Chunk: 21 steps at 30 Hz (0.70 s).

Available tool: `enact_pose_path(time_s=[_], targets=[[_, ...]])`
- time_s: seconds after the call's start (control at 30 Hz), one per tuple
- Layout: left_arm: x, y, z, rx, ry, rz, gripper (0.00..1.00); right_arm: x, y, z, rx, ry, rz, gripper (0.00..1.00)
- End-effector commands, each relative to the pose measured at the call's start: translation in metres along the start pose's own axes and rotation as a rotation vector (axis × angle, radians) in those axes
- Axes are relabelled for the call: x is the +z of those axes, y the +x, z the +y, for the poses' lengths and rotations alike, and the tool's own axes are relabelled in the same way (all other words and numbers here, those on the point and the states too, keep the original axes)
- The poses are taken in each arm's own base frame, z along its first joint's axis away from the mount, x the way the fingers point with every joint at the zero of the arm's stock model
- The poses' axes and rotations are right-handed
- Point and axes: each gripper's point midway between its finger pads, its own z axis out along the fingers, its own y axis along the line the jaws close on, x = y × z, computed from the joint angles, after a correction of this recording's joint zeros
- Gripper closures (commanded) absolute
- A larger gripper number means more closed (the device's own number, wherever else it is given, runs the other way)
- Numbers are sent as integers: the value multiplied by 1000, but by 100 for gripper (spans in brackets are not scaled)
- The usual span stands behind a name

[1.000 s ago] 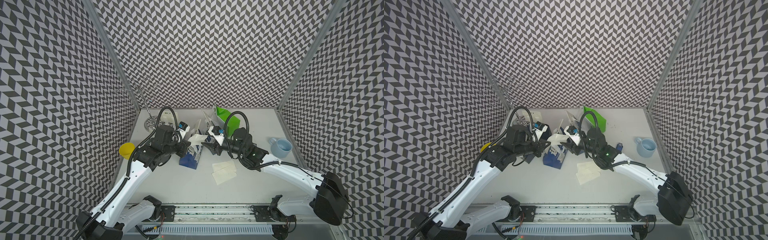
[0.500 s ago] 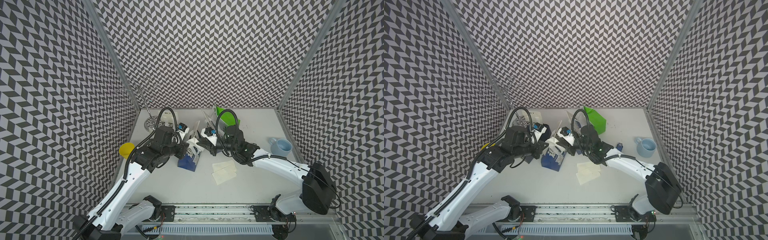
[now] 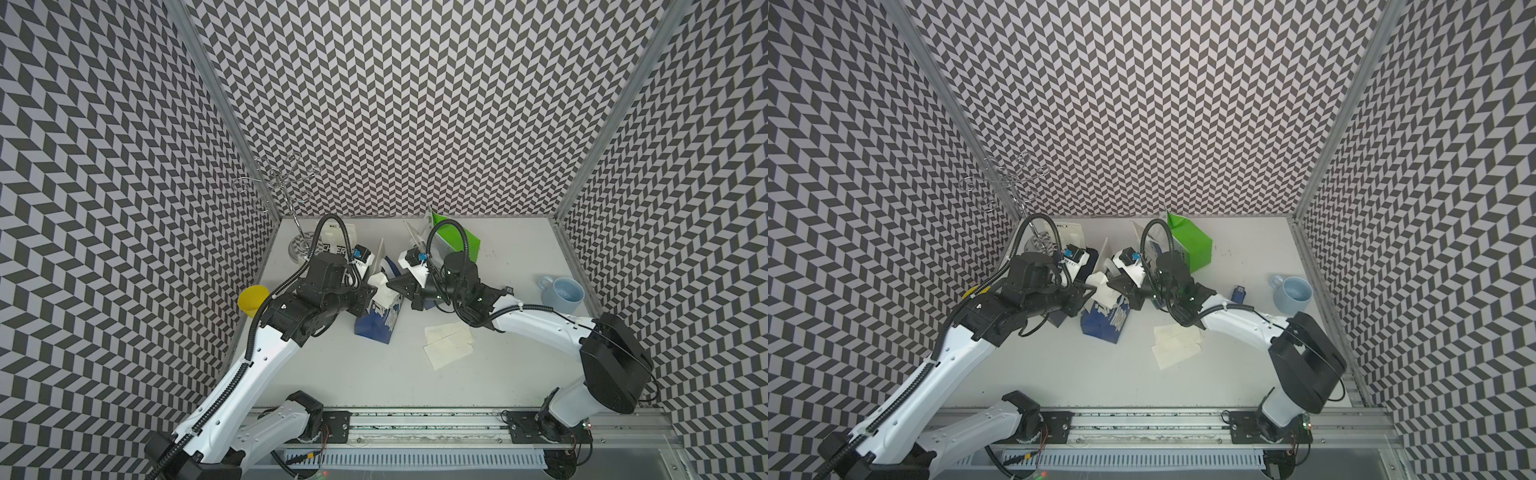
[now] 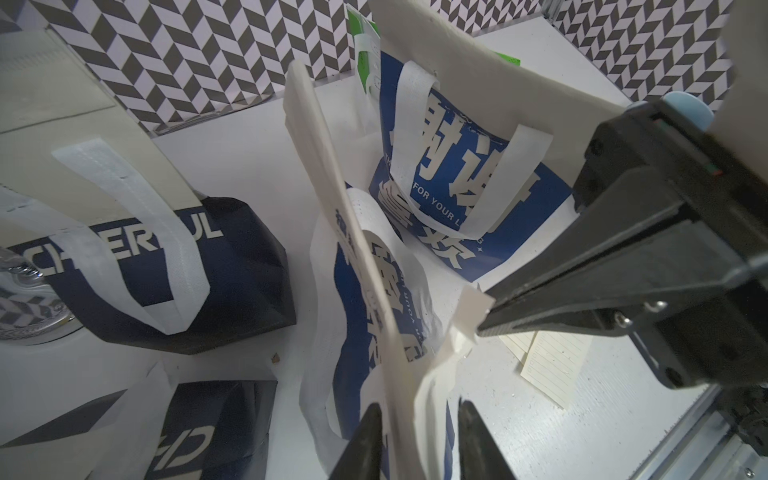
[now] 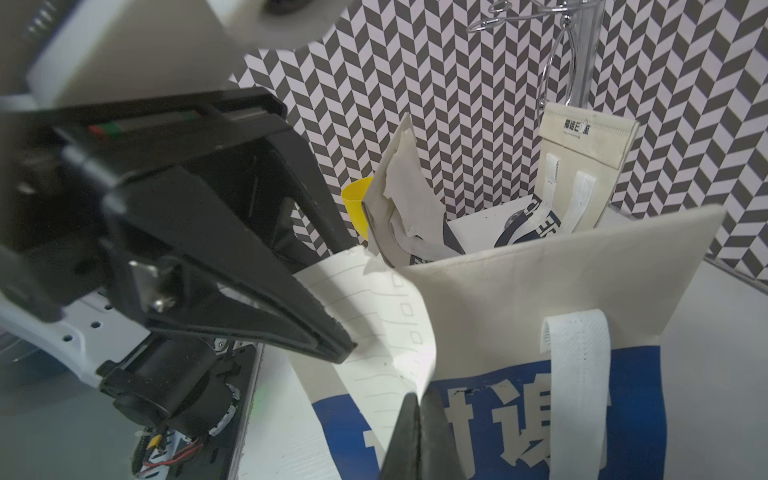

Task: Staple the receipts to the bags
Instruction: Hold the receipt from the takeout bag.

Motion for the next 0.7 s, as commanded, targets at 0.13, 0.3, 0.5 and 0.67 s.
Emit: enact_pose_path(time_s=[0.13,0.3,0.5,0.67], targets=[[-6,-12,7,-14,-48,-54,65,4,-23,-15,39,53,-89,97],[-1,-13,6,-13,-39,-51,69,3,-22,-20,84,60,-101,97],[1,-13,8,-20,-49,-48,68,4,-14,-25,113,72,-86,97],[-2,-17,11,-24,-65,-68,70,6,-11,-28,116,78,-81,97]])
